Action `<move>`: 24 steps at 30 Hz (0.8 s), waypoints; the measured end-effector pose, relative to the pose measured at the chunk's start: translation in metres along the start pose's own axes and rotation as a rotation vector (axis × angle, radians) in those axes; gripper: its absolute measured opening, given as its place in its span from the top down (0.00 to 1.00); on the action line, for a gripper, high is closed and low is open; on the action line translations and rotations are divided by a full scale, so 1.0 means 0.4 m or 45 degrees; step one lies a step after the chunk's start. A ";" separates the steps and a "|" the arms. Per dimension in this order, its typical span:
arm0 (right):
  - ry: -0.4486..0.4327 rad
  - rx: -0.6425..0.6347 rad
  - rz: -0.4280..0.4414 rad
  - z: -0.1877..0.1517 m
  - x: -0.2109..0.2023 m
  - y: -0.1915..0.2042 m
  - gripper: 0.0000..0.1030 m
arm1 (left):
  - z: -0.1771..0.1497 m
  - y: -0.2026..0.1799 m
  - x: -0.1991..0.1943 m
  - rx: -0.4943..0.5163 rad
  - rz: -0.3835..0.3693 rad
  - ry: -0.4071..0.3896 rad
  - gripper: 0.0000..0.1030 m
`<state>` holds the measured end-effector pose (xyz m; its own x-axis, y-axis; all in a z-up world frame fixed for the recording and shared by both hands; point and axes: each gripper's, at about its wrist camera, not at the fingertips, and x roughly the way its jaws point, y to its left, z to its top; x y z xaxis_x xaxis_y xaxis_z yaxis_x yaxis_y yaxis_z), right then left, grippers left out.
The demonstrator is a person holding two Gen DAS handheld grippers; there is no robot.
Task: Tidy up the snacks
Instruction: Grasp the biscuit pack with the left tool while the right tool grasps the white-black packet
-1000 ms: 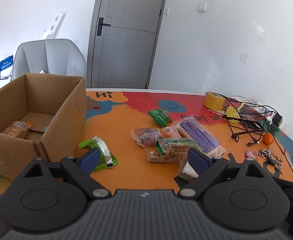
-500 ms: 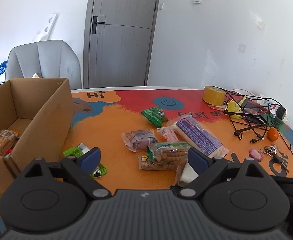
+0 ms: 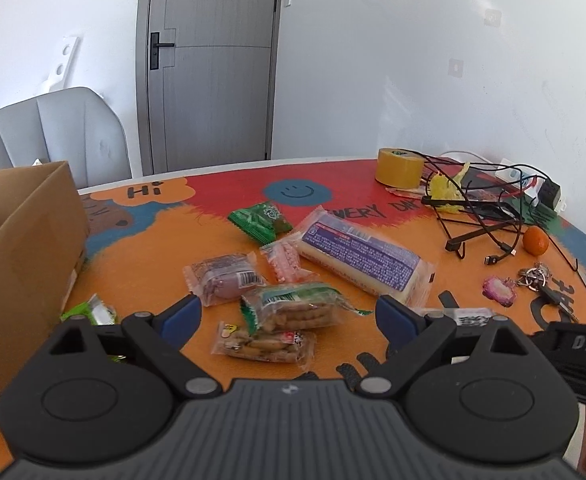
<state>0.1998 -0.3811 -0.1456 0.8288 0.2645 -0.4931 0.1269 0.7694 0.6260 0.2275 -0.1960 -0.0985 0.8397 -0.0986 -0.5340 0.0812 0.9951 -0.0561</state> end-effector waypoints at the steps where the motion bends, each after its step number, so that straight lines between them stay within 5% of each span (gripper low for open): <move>1: -0.012 0.004 -0.010 0.004 -0.005 -0.007 0.86 | 0.001 -0.004 0.006 0.000 -0.001 0.003 0.09; 6: -0.053 0.012 -0.045 0.021 -0.025 -0.022 0.77 | 0.010 -0.023 0.031 0.024 -0.003 -0.005 0.08; 10: -0.061 -0.029 -0.063 0.022 -0.018 -0.009 0.43 | 0.018 -0.030 0.058 0.028 -0.004 0.004 0.08; 18: -0.024 -0.046 -0.107 0.022 0.019 -0.004 0.38 | 0.009 -0.025 0.126 0.024 0.014 0.072 0.09; 20: -0.027 -0.049 -0.119 0.020 0.019 -0.001 0.36 | 0.002 -0.024 0.136 0.029 0.009 0.078 0.13; 24: -0.037 -0.081 -0.149 0.015 0.026 0.014 0.30 | -0.004 -0.019 0.144 0.028 0.007 0.096 0.43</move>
<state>0.2123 -0.3777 -0.1435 0.8257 0.1547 -0.5424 0.1896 0.8296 0.5252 0.2744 -0.2091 -0.1301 0.7976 -0.0924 -0.5960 0.0893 0.9954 -0.0348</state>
